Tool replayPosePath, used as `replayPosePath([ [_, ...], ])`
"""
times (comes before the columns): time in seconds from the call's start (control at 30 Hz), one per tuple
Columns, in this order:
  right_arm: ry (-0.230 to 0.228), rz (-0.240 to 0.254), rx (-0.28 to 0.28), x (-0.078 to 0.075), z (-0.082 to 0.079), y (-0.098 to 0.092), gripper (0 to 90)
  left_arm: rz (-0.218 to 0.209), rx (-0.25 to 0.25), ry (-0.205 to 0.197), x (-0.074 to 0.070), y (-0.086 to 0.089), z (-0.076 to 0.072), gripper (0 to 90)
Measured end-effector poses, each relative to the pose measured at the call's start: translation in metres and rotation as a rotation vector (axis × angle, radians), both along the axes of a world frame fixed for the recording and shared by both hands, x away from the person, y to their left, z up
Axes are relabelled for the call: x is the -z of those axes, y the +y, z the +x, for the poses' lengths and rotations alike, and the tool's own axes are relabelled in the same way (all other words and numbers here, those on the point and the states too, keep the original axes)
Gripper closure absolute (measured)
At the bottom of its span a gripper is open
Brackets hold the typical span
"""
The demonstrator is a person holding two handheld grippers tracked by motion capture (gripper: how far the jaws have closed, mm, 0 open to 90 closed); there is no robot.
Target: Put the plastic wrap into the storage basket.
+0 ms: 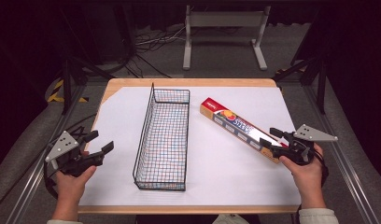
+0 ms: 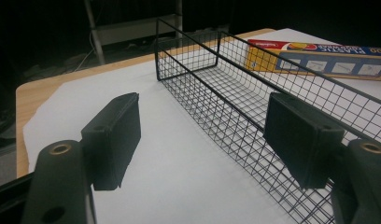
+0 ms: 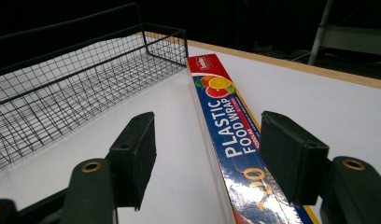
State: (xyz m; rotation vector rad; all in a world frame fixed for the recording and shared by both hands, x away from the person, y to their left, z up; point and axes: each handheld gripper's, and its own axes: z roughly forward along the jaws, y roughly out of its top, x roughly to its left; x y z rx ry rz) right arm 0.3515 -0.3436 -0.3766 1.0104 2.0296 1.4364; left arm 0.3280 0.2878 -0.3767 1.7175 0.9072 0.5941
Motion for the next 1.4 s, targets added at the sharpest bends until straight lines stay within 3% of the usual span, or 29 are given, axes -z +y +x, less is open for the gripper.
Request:
replayPosePath([
  [0.1, 0.002, -0.020, 0.000, -0.002, 0.001, 0.001, 37.7, 0.000, -0.006, 0.007, 0.000, 0.000, 0.000, 27.7],
  [0.27, 0.032, -0.013, -0.026, -0.007, 0.008, 0.004, 40.8, -0.002, -0.012, 0.013, 0.001, 0.001, 0.001, 27.7],
  [0.5, 0.060, -0.088, -0.031, -0.029, 0.030, 0.013, 38.3, -0.004, -0.024, 0.009, 0.000, 0.004, -0.001, 27.7],
  [0.63, 0.120, -0.102, -0.033, -0.033, 0.042, 0.018, 37.1, 0.002, -0.028, 0.010, 0.001, 0.005, -0.002, 27.7],
  [0.73, 0.159, -0.140, -0.013, -0.036, 0.052, 0.023, 33.6, -0.003, -0.033, 0.014, 0.001, 0.007, -0.002, 27.7],
  [0.97, 0.202, -0.213, -0.002, -0.044, 0.074, 0.032, 27.5, 0.007, -0.036, 0.014, 0.001, 0.008, -0.003, 27.6],
  [1.23, 0.234, -0.237, -0.004, -0.046, 0.094, 0.039, 24.9, 0.017, -0.042, 0.024, 0.003, 0.011, -0.008, 27.3],
  [1.33, 0.241, -0.202, -0.011, -0.046, 0.099, 0.040, 24.8, 0.021, -0.044, 0.027, 0.003, 0.012, -0.009, 27.2],
  [1.4, 0.256, -0.229, -0.033, -0.044, 0.105, 0.044, 25.3, 0.024, -0.044, 0.026, 0.003, 0.012, -0.010, 27.2],
])
